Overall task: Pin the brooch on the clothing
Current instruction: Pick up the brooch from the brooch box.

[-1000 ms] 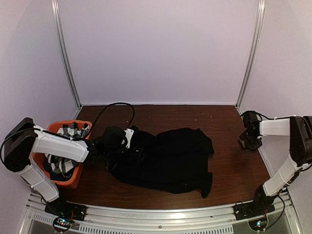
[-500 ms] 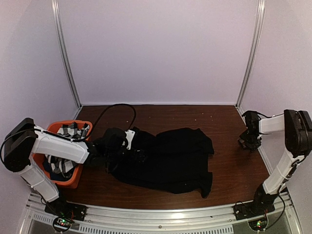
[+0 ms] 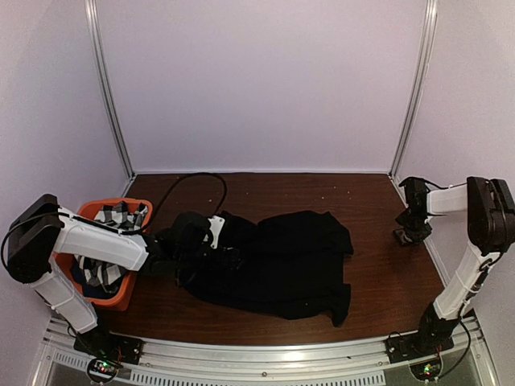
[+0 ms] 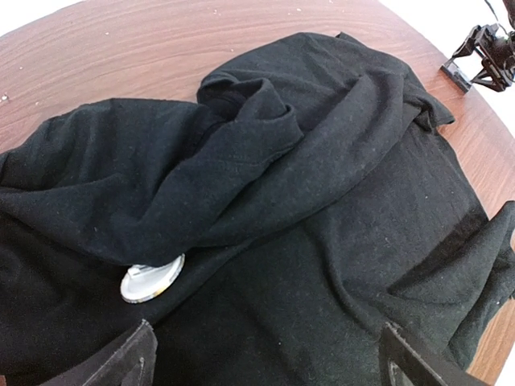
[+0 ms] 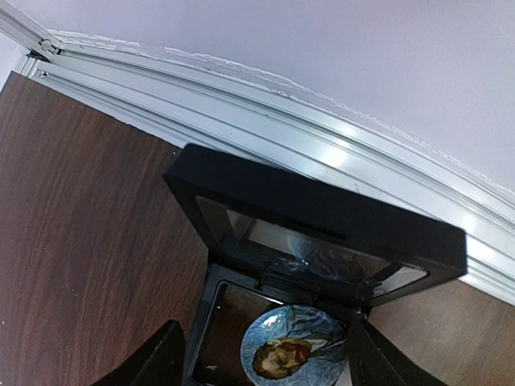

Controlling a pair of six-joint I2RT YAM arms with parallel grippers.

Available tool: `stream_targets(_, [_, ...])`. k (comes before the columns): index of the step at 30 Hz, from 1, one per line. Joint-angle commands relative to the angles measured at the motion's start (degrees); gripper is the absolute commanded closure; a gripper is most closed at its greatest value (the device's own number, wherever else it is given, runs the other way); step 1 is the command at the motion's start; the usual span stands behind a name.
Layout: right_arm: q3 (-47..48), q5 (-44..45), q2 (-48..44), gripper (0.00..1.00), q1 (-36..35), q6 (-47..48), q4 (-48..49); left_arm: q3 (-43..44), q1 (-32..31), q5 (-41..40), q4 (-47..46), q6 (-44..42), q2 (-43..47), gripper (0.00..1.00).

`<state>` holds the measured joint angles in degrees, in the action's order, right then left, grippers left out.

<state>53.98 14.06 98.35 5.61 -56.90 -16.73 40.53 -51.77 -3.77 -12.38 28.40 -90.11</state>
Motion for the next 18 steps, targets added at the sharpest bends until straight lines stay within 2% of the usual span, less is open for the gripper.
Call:
stream_targets(1, [0.95, 1.47, 1.92, 0.29, 0.8, 1.12, -2.06, 1.43, -0.42, -0.01, -1.48, -0.19, -0.82, 0.02])
stream_targets(11, [0.16, -0.91, 3.08, 0.31, 1.81, 1.7, -0.86, 1.39, -0.65, -0.45, -1.6, 0.21, -1.88, 0.02])
stream_targets(18, [-0.78, -1.32, -0.95, 0.33, 1.78, 2.87, -0.62, 2.06, -0.79, -0.32, -1.83, 0.25, -2.75, 0.02])
